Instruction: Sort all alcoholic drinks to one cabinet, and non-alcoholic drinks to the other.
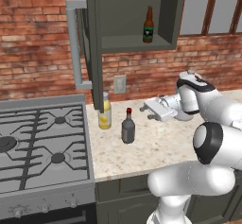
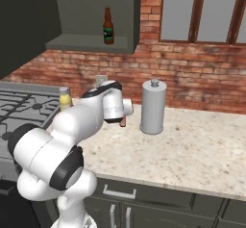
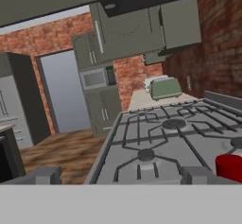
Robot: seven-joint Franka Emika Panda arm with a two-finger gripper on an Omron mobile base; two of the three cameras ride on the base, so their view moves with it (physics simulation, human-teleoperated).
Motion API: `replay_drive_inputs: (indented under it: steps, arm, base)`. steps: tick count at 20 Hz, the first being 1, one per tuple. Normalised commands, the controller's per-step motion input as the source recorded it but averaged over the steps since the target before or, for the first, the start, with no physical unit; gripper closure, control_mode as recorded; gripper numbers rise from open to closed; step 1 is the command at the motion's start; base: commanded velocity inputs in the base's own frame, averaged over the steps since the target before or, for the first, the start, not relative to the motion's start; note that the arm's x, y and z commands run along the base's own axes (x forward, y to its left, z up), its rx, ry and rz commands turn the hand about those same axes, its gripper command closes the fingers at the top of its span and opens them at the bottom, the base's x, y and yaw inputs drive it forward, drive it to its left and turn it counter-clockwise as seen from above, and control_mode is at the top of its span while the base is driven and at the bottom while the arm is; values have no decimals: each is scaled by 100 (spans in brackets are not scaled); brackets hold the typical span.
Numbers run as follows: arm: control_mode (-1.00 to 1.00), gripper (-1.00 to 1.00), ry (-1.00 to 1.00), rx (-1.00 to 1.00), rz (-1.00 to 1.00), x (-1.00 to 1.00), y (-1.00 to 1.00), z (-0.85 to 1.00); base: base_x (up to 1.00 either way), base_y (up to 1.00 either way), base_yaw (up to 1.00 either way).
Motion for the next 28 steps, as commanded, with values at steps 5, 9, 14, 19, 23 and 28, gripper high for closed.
replay_drive_inputs:
  steps: [5, 9, 14, 19, 23, 28]
  arm:
    - [-100, -100, 0, 0, 0, 4, 4, -9]
    - [-100, -100, 0, 0, 0, 6, 4, -9]
    - [-100, -100, 0, 0, 0, 8, 7, -6]
    - [-100, -100, 0, 0, -1, 9, 12, -6]
    - [-100, -100, 0, 0, 0, 7, 9, -6]
    - [-100, -100, 0, 0, 0, 6, 7, -5]
  base:
    - [0, 0, 0]
    - [0, 0, 0]
    - [0, 0, 0]
    - [0, 0, 0]
    - [0, 0, 0]
    - [0, 0, 0]
